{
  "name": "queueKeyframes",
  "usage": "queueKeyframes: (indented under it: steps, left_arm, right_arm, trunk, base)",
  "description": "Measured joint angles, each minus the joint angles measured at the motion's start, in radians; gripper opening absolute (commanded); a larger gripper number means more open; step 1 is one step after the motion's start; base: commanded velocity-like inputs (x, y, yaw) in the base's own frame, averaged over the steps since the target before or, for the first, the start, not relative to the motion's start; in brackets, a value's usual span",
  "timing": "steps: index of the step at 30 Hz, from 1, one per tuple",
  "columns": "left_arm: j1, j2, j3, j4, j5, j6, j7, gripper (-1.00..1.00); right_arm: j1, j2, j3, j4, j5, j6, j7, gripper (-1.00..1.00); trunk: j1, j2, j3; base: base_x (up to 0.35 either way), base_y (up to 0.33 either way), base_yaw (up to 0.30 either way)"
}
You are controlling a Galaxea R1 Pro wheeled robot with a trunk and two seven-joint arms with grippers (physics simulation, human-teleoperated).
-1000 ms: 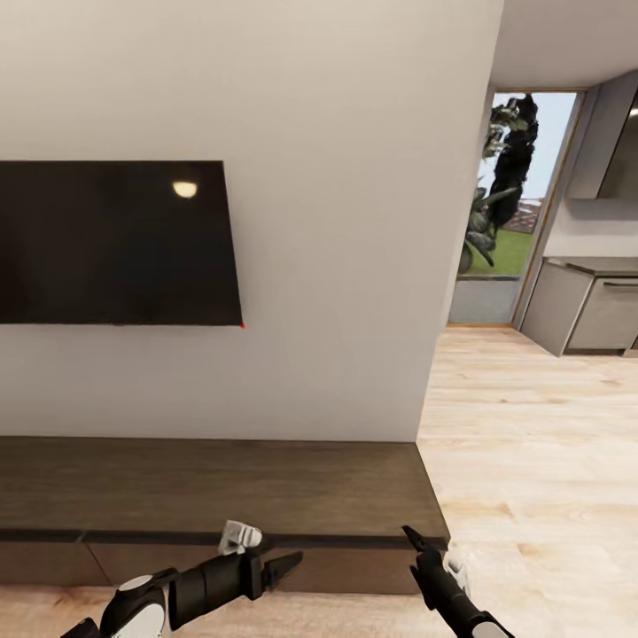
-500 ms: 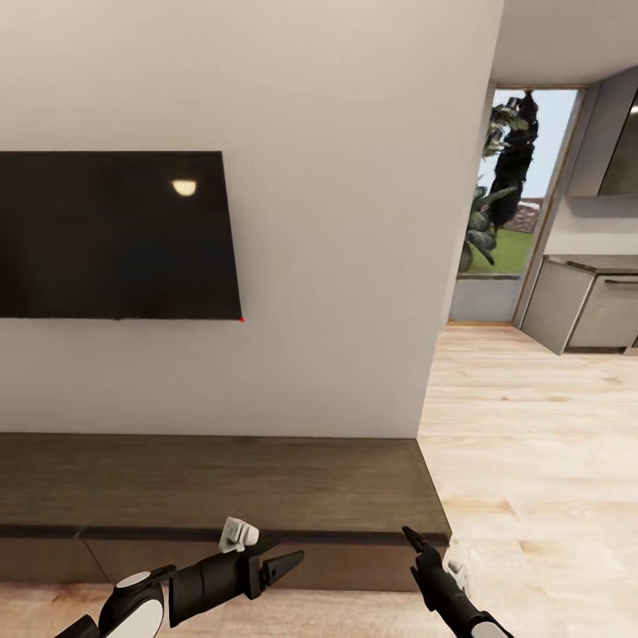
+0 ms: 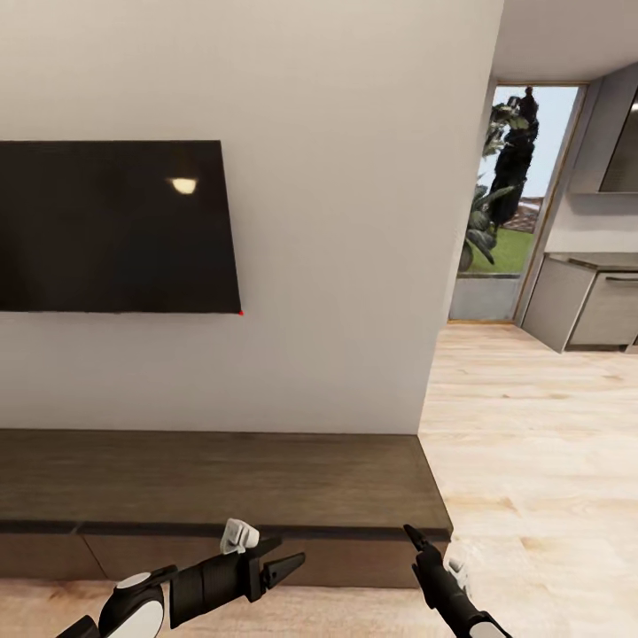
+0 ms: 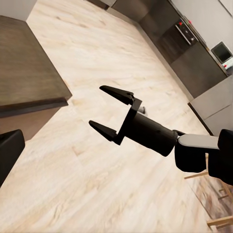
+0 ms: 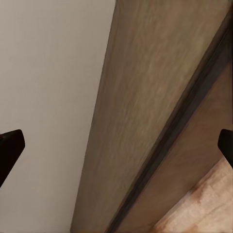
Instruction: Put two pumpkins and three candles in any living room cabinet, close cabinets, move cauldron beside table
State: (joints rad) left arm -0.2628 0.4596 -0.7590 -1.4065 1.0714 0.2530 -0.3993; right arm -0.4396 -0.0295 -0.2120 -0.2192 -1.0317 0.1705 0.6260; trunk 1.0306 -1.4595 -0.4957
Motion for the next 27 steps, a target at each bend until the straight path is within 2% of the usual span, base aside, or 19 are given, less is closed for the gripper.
queueKeyframes:
  steps: [27]
  left_arm:
    - [0.0, -0.001, -0.008, 0.0, -0.005, -0.005, 0.001, 1.0]
  right_arm:
    - [0.0, 0.002, -0.005, 0.002, -0.003, -0.005, -0.007, 1.0]
  trunk:
    - [0.104, -0.189, -0.085]
  base:
    - [0.0, 0.0, 0.0]
